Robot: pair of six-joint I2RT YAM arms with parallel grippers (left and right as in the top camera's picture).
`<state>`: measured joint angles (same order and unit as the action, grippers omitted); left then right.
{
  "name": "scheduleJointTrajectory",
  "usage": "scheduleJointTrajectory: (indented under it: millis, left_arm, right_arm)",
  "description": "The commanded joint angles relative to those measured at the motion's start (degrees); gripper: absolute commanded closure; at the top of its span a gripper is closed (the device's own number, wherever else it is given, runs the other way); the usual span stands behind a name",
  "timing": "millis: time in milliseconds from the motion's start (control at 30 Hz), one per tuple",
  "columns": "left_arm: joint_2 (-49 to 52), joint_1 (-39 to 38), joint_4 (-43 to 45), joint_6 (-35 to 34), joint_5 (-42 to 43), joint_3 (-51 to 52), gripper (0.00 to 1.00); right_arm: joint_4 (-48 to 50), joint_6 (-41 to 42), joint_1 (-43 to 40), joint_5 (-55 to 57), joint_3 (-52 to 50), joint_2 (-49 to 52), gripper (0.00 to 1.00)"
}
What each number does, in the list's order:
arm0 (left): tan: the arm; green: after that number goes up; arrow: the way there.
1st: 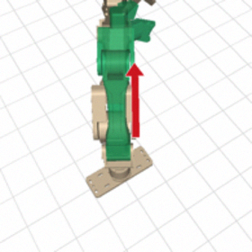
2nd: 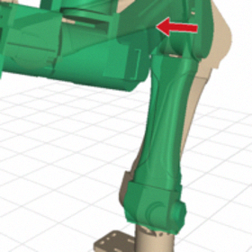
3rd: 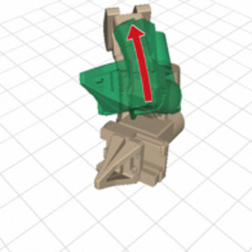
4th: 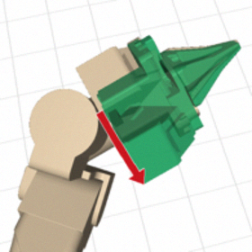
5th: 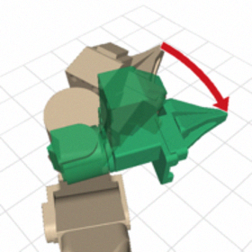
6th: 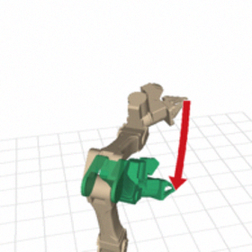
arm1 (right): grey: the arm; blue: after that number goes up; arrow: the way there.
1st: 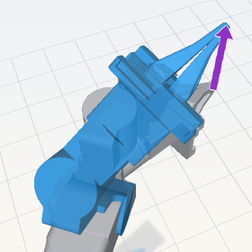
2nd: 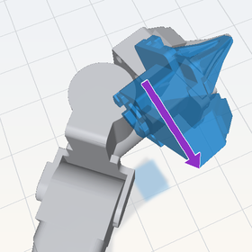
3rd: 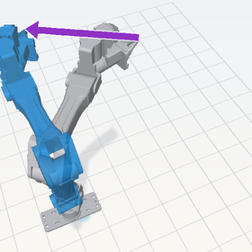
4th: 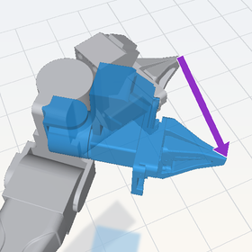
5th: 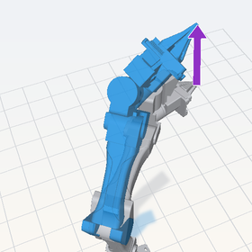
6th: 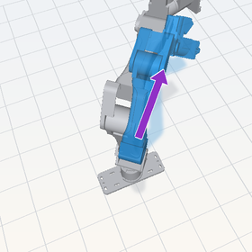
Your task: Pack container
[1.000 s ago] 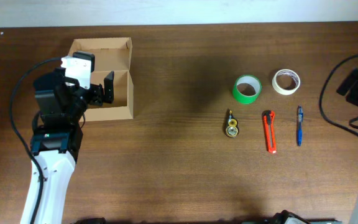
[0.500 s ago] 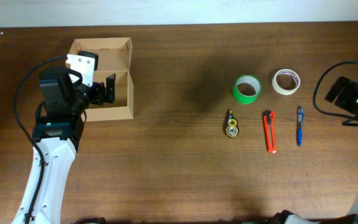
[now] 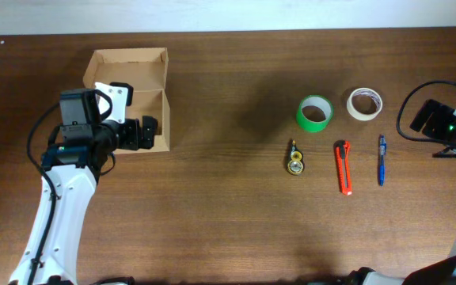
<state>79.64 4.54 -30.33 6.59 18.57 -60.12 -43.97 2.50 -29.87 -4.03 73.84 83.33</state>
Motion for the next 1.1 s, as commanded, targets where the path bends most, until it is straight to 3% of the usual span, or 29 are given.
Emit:
scheduleJointTrajectory:
  millis: [0, 167, 400, 500, 700, 833, 1067]
  left_arm:
    - [-0.81, 0.13, -0.15, -0.98, 10.99, -3.08, 0.00]
    - [-1.40, 0.13, 1.62, -1.01, 21.27, -3.15, 0.00]
    - [-1.40, 0.13, 1.16, -3.41, 21.86, -3.15, 0.00]
    - [-1.38, 0.11, 0.92, -8.55, 12.85, -3.34, 0.00]
    - [2.75, -2.25, -4.79, -10.40, -0.50, -10.84, 0.06]
    - [12.68, -7.02, -17.18, -6.21, -11.28, -25.31, 0.06]
    - [32.20, -10.56, -36.24, -4.33, -17.77, -50.97, 0.06]
  right_arm:
    - [-0.02, 0.13, -0.17, -0.48, 1.22, 0.42, 0.01]
    - [-0.02, 0.13, -0.15, -0.50, 1.22, 0.42, 0.01]
    - [-0.02, 0.13, -0.15, -0.50, 1.22, 0.42, 0.01]
    - [-0.02, 0.13, -0.17, -0.50, 1.22, 0.42, 0.01]
    - [-0.02, 0.13, -0.17, -0.50, 1.22, 0.42, 0.01]
    - [0.00, 0.13, -0.15, -0.50, 1.22, 0.42, 0.01]
    - [-0.07, 0.13, -0.15, -0.50, 1.22, 0.42, 0.01]
